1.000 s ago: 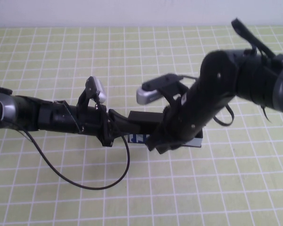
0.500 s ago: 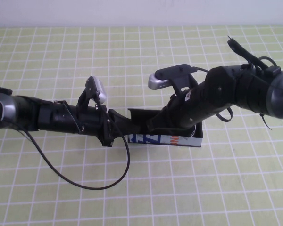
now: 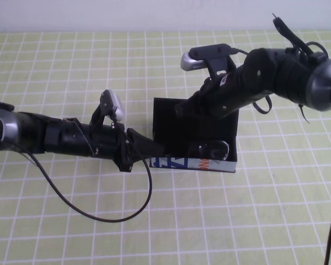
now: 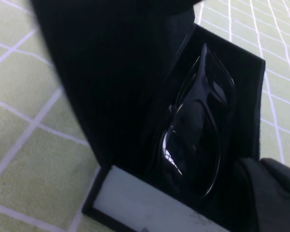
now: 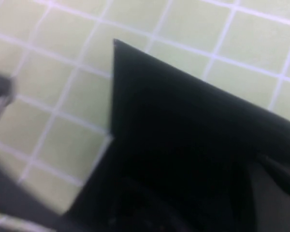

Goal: Take glasses out of glasses case
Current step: Pick up the glasses from the glasses case

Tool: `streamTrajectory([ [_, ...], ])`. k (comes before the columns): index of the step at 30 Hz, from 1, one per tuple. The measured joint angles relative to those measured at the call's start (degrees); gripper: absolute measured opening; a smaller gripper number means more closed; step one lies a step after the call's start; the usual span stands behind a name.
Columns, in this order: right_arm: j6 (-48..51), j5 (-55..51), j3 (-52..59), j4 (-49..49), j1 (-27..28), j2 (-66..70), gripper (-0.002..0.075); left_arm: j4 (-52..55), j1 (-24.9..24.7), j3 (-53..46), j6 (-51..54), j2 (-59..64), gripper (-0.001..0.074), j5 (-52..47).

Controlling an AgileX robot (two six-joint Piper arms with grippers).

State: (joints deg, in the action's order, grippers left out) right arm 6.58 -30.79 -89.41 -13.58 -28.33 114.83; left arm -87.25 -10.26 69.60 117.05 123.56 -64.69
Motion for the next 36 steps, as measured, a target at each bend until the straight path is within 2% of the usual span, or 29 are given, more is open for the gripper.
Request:
streamTrajectory([
  [7, -0.13, -9.49, -7.97, 0.0, 3.12, 7.65, -0.0016, 0.21, 0.0, 0.0, -0.14, 0.0, -0.0004, -0.1],
  [17, 2.96, -17.17, -13.65, -0.68, 3.24, 8.61, -0.0016, 0.21, 0.0, 0.0, -0.27, 0.0, -0.0004, -0.1],
  [20, 8.4, -21.5, -15.36, -2.55, 3.24, 6.67, -0.0016, 0.25, 0.0, 0.0, -0.27, 0.0, -0.0004, -0.1],
  [24, 20.86, -29.33, -16.22, -6.53, 3.24, 3.12, -0.0016, 0.35, 0.0, 0.0, -0.27, 0.0, -0.0004, -0.12],
  [29, 33.85, -37.9, -16.34, -4.95, 1.36, 2.09, -0.0011, 0.35, 0.0, 0.0, -0.32, 0.0, -0.0004, -0.22],
  [32, 38.26, -39.0, -16.34, -2.32, 0.07, 2.2, 0.0029, 0.35, 0.0, 0.0, -0.41, 0.0, -0.0004, -0.22],
  [36, 44.17, -38.47, -16.34, -1.35, -0.46, 3.08, 0.0143, 0.35, 0.0, 0.0, -0.53, 0.0, -0.0004, -0.22],
])
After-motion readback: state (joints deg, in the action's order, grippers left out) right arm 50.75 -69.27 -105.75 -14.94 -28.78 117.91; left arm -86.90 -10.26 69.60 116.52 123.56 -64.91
